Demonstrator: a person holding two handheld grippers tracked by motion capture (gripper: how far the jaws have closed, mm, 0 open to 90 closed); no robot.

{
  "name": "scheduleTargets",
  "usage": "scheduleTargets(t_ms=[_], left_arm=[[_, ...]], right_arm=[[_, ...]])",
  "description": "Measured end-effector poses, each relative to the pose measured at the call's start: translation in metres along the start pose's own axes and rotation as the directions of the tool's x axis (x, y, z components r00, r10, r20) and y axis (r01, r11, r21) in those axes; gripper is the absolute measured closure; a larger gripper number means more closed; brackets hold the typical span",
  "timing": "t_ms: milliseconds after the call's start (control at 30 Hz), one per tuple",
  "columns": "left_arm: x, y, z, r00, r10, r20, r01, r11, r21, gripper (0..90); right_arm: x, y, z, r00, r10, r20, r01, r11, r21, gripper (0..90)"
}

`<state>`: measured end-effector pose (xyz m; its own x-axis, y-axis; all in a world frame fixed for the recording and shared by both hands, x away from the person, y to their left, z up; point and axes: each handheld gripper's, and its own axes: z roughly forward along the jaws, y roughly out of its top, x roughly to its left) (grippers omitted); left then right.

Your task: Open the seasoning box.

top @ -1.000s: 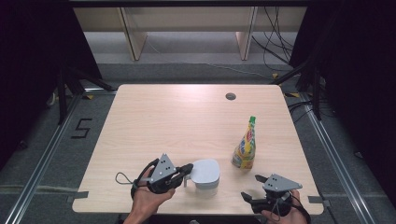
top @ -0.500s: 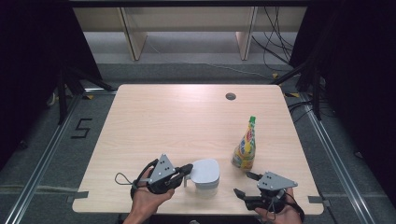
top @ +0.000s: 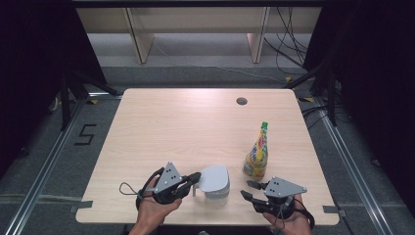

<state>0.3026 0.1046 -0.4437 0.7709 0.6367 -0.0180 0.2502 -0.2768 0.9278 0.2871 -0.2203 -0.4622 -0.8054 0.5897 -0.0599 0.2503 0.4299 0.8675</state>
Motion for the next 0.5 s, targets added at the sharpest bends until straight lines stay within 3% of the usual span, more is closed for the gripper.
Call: scheduleTargets(t_ms=[133,333,400,500], left_arm=[[0.001,-0.002,0.0,1.0,-0.006,-0.002,0.006,1.0,0.004,89.1],[0.005,-0.006,0.001,0.9999,-0.015,-0.002,0.015,0.9999,0.007,89.1],[0.005,-0.006,0.002,1.0,0.002,-0.003,-0.002,0.9999,0.01,89.1],[0.005,-0.008,0.003,0.9999,-0.014,-0.004,0.014,0.9999,0.004,89.1]], right_arm=[[0.002,0.004,0.001,1.0,-0.004,0.005,0.004,1.0,-0.013,69.2],[0.008,0.016,0.003,0.9995,-0.026,-0.018,0.024,0.997,-0.079,83.4],[0.01,0.021,0.005,0.9985,-0.048,-0.027,0.045,0.994,-0.102,85.9],[0.016,0.028,0.009,0.9984,-0.045,-0.034,0.041,0.993,-0.114,87.0]])
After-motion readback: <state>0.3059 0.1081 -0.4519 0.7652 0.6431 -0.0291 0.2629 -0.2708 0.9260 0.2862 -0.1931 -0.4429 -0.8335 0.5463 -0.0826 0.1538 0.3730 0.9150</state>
